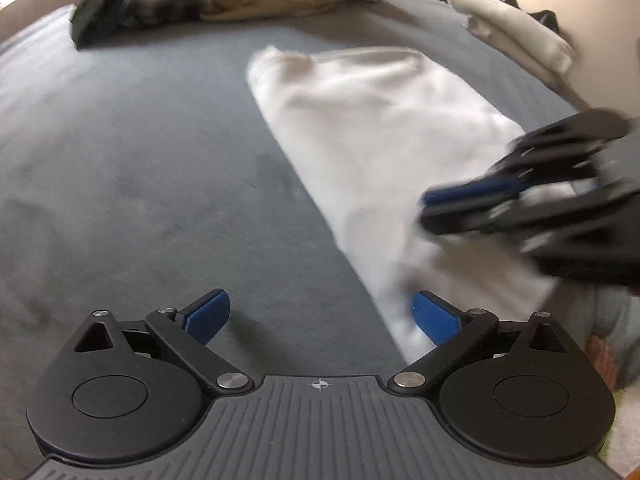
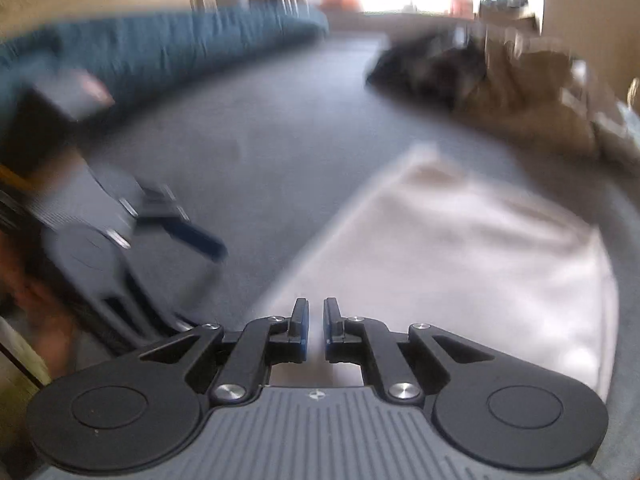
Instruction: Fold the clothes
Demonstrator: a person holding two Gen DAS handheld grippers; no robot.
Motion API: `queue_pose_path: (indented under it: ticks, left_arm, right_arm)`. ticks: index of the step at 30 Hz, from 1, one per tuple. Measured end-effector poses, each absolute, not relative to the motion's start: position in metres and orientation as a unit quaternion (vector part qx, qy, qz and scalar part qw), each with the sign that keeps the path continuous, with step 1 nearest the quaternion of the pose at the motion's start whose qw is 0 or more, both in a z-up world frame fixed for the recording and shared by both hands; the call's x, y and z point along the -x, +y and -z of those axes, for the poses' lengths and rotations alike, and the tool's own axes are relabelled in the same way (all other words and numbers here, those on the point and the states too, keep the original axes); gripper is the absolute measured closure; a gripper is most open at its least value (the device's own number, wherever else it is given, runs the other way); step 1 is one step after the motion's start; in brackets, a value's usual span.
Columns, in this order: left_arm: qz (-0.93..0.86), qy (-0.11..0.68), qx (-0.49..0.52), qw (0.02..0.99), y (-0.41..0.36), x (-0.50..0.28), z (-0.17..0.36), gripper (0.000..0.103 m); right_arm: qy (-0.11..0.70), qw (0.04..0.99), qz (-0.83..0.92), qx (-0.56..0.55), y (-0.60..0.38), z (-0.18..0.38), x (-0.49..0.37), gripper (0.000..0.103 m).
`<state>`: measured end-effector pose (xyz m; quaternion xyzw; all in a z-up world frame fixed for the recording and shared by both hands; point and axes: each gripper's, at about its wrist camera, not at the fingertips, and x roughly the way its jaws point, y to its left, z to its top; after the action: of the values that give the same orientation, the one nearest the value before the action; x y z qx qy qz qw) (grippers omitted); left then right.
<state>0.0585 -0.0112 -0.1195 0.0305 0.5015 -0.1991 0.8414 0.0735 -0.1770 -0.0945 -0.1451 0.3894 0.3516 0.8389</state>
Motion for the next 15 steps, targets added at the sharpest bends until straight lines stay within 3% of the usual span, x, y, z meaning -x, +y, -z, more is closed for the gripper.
queue_pose_path:
  ticks: [3, 9, 12, 15]
  left_arm:
    - [0.213, 0.5, -0.036, 0.839, -0.014, -0.056, 0.119, 0.006]
    - [0.234, 0.506, -0.049, 0.829, -0.02, -0.049, 0.121, 0.006]
    - [0.238, 0.508, -0.077, 0.824, -0.026, -0.044, 0.124, 0.006]
    - [0.242, 0.505, -0.08, 0.825, -0.027, -0.042, 0.123, 0.006]
  right_arm:
    - [0.375, 0.841, -0.344, 0.181, -0.174, 0.102, -0.07, 0.1]
    - [0.376, 0.841, -0.371, 0.118, -0.177, 0.074, -0.073, 0.098]
    - [0.401, 0.826, -0.369, 0.143, -0.167, 0.105, -0.075, 0.099]
    - [0.417, 0.821, -0.37, 0.123, -0.167, 0.093, -0.085, 0.099]
